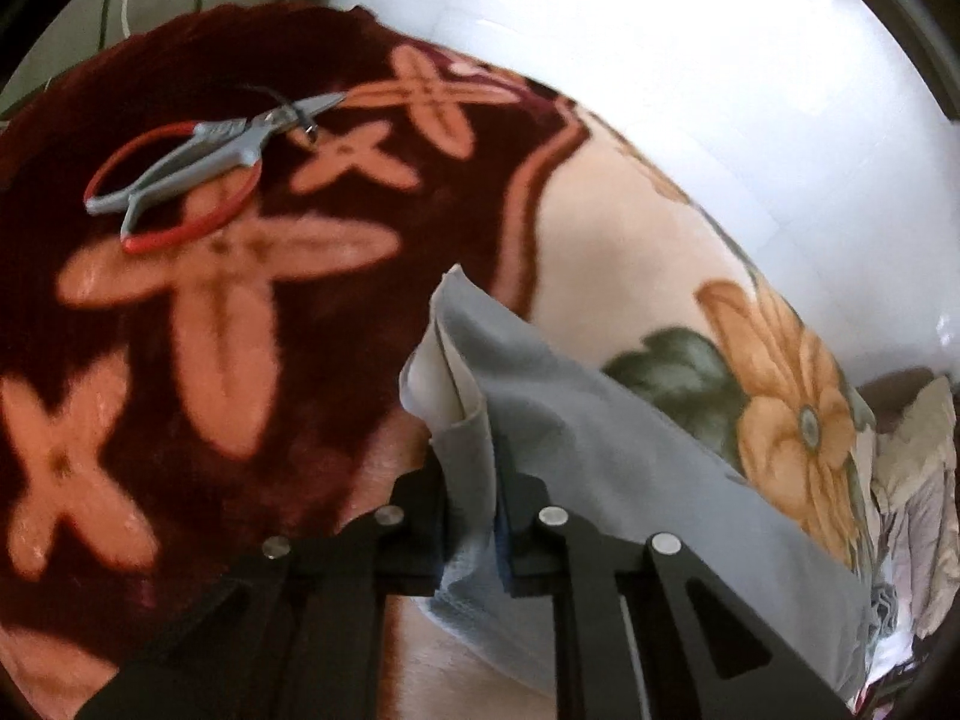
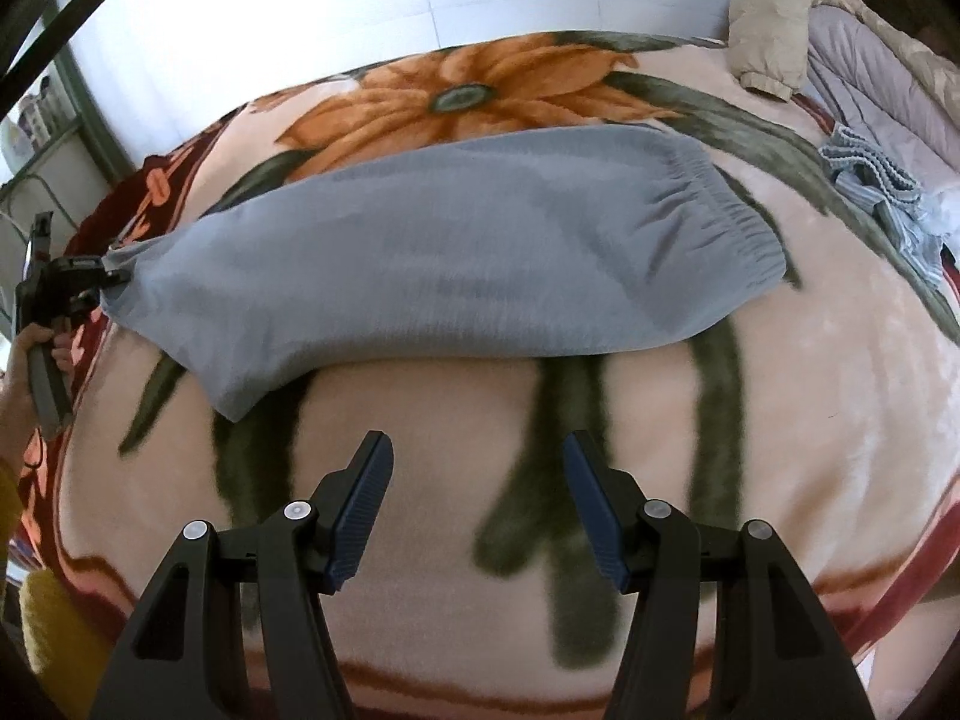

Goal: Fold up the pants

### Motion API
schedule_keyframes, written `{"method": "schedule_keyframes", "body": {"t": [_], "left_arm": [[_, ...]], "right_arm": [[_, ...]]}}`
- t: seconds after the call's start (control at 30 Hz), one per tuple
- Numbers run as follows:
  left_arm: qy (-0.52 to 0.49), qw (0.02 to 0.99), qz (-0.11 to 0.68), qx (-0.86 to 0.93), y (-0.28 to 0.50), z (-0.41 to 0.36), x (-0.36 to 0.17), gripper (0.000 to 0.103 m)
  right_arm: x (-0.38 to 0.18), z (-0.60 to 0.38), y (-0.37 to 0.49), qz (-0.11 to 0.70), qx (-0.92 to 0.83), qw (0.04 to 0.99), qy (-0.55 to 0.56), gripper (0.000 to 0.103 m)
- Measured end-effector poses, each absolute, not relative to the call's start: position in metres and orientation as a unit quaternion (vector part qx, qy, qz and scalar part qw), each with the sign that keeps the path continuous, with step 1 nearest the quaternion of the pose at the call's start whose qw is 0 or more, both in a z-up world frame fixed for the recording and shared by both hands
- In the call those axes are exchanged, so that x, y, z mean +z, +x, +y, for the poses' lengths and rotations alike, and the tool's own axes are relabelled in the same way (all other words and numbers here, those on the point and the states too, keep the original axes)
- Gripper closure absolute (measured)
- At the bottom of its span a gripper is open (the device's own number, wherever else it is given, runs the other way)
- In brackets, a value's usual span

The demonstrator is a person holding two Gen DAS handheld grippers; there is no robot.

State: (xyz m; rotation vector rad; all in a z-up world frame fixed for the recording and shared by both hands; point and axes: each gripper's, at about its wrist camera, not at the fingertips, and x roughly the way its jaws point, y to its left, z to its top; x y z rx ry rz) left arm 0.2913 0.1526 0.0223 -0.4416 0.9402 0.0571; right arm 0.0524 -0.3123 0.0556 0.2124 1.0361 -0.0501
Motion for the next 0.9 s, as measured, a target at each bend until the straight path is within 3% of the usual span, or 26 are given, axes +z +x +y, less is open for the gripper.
{"method": "schedule_keyframes", "body": {"t": [0.33, 0.7, 0.9], "left_arm": [[-0.172, 0.89, 0.421, -0.034, 0.277, 0.125, 0.079, 0.092], [-0.093, 0.899, 0.412, -0.115, 0.249, 0.026, 0.14, 0.092], [-0.044, 0.892, 0.423, -0.153, 0.238, -0.04, 0.148, 0.092]], "right_arm": [[0.067, -0.311, 0.047, 0.476, -0.011, 0.873, 0.107, 0.042], [0.091, -0.326, 0.034, 0.438, -0.008, 0.89, 0.127, 0.042], [0.097, -0.342, 0.028, 0.418, -0.011, 0.896, 0.149, 0.042]]}}
